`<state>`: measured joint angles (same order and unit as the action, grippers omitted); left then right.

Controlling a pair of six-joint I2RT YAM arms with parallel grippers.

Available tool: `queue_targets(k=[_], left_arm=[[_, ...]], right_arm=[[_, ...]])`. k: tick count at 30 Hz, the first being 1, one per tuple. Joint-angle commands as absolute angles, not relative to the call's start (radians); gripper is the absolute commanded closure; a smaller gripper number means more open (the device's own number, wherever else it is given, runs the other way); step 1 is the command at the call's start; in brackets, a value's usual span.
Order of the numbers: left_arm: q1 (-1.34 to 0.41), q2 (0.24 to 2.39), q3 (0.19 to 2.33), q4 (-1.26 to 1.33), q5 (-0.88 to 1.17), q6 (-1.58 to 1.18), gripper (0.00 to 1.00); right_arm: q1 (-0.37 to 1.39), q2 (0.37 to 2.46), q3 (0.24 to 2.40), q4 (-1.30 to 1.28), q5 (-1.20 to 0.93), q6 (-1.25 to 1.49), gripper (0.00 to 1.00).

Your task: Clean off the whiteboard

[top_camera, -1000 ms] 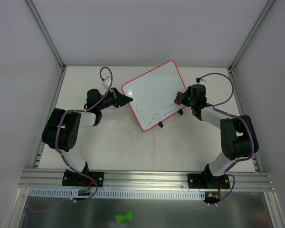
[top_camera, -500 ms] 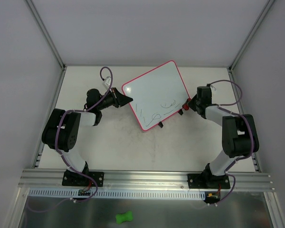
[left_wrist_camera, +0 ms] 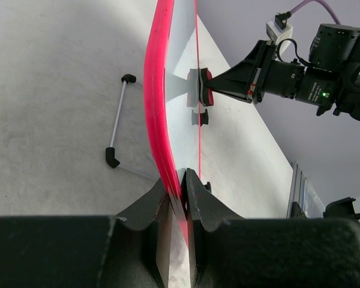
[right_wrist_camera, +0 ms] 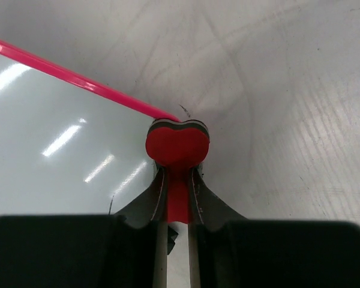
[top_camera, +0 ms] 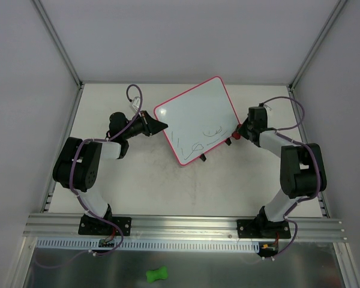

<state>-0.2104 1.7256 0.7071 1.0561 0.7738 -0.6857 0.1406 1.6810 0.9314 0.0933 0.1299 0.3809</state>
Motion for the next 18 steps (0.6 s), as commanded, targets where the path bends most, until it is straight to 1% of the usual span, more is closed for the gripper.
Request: queue_targets(k=[1,5,10,18], left_arm=[[-0.218,1.697,0.713,1.078,0.808,-0.580,1.00],[-0.219,1.698,0.715,1.075,0.808,-0.580,1.00],[-0.219,1.704,0.719,1.074,0.808,-0.581,1.00],[-0.219,1.713,0.727,1.077,0.818,-0.586,1.00]], right_arm=[[0.133,1.599,0.930,0.177,0.124,0.260,1.00],[0.135,1.566,0.891,0.281,0.040,0.218,1.00],[0.135,1.604,0.885,0.336,-0.041,0.233,1.00],[0.147,1.678,0.856,0.376,-0.074,0.316,1.00]])
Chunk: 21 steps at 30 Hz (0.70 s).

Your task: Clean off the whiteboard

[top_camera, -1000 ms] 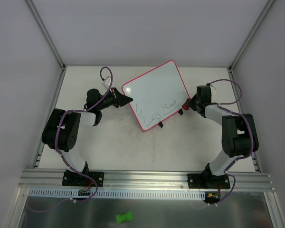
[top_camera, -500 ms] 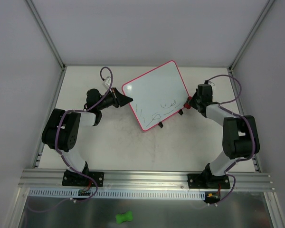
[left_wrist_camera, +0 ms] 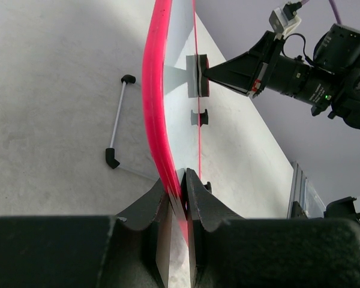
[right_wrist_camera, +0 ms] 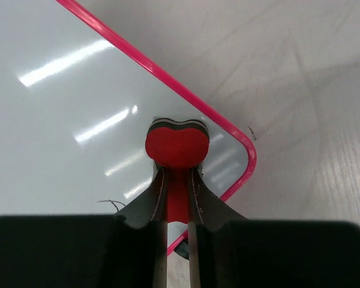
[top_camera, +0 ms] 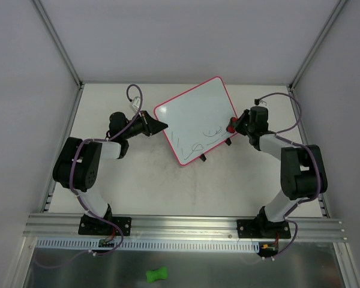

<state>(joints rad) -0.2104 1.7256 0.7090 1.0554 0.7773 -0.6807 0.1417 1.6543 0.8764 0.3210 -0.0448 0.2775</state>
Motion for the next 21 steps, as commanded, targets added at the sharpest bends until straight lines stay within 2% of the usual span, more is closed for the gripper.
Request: queue_targets(k=[1,9,21], left_arm=[[-0.219,1.713,0.726,1.078,0.818,-0.586,1.00],[-0.218,1.710,0.726,1.077,0.821,-0.588,1.00],[-0.219,1.709,0.727,1.074,0.821,-0.592,1.00]], right_arm=[[0.149,1.683,0.845,0.396,-0.072,0.336,1.00],[0.212,1.680,0.758,0.451,-0.051,0.388,1.00],[0.403,1.551,0.620,0.451,0.129,0.426,1.00]])
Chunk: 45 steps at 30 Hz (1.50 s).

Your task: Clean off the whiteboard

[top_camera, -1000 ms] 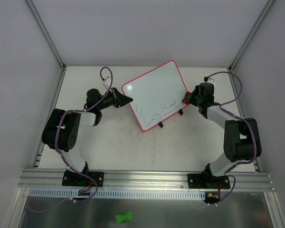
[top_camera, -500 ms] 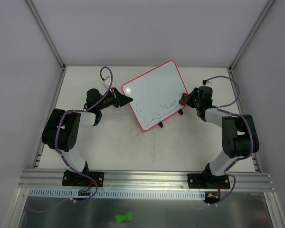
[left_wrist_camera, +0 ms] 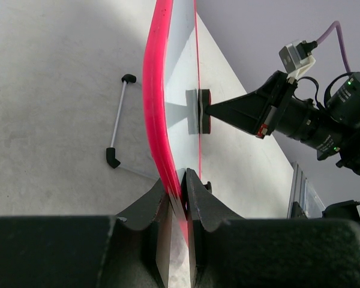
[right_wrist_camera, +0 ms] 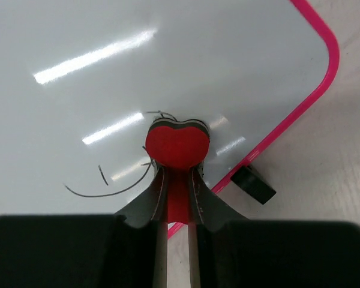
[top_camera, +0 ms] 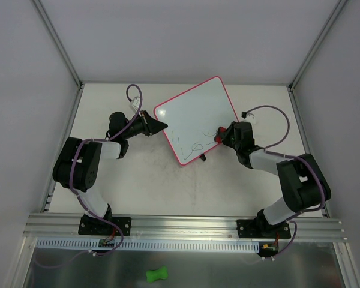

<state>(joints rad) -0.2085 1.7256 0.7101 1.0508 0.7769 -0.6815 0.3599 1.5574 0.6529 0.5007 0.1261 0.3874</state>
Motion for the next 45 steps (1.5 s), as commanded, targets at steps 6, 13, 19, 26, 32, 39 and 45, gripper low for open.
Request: queue_targets(k=[6,13,19,26,32,39,45], left_arm=[[-0.225,1.712,0.730,1.074,0.819,-0.592,1.00],[-0.225,1.713,0.733,1.071,0.821,-0.592,1.00],[-0.227,1.713,0.735,1.066,0.822,-0.591,1.00],[-0.227,1.712,0.732,1.066,0.821,-0.591,1.00],[-0.230,1.709,0.732,1.066,0.821,-0.589,1.00],[-0.229,1.704,0.729,1.058,0.819,-0.583,1.00],[-0.230,1.706,0.730,1.057,0.819,-0.583,1.00]], right_arm=[[0.488,1.557,0.607,0.454,0.158,0.439,1.00],[0.620,1.588,0.604,0.540,0.224,0.405,1.00],[0.701,1.628,0.644,0.566,0.230,0.345,1.00],[0.719,1.628,0.701,0.549,0.207,0.264,1.00],[0.718,1.617,0.825,0.437,0.184,0.189,1.00],[0.649,1.623,0.856,0.344,0.190,0.244,1.00],[0.501,1.618,0.779,0.341,0.121,0.327,1.00]])
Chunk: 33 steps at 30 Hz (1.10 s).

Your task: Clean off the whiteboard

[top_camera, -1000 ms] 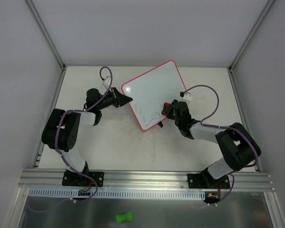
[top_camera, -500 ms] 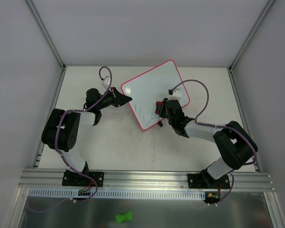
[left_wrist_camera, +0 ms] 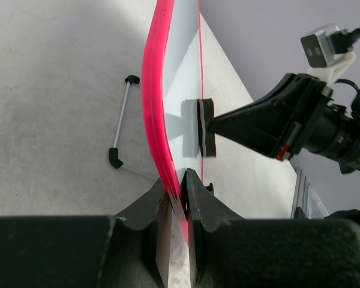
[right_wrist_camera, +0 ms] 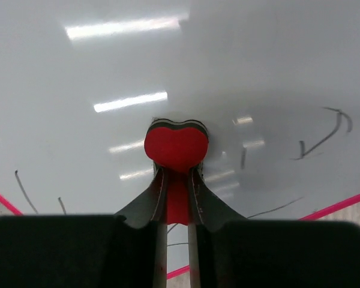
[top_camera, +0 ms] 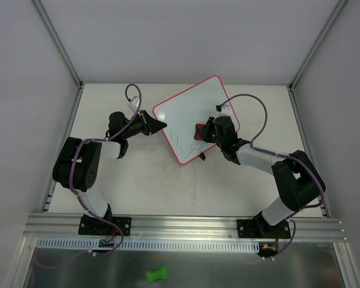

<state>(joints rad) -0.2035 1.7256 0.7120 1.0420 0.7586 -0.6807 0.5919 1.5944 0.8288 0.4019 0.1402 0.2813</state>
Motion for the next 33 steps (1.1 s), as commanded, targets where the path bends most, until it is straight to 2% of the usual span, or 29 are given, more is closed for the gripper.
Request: queue_targets(k=[1,6,18,28,33], left_arm=[[-0.229,1.704,0.730,1.057,0.821,-0.584,1.00],[-0.229,1.703,0.730,1.058,0.821,-0.584,1.00],[-0.229,1.700,0.732,1.058,0.822,-0.584,1.00],[-0.229,1.704,0.732,1.055,0.821,-0.583,1.00],[-0.229,1.704,0.732,1.055,0.821,-0.581,1.00]], right_arm=[[0.482,1.620,0.773,0.341,0.111,0.330,1.00],[0.362,1.635,0.770,0.310,0.057,0.330,1.00],[0.215,1.661,0.805,0.261,-0.030,0.330,1.00],[0.207,1.615,0.874,0.241,-0.066,0.232,1.00],[0.270,1.494,0.841,0.325,-0.126,0.117,1.00]])
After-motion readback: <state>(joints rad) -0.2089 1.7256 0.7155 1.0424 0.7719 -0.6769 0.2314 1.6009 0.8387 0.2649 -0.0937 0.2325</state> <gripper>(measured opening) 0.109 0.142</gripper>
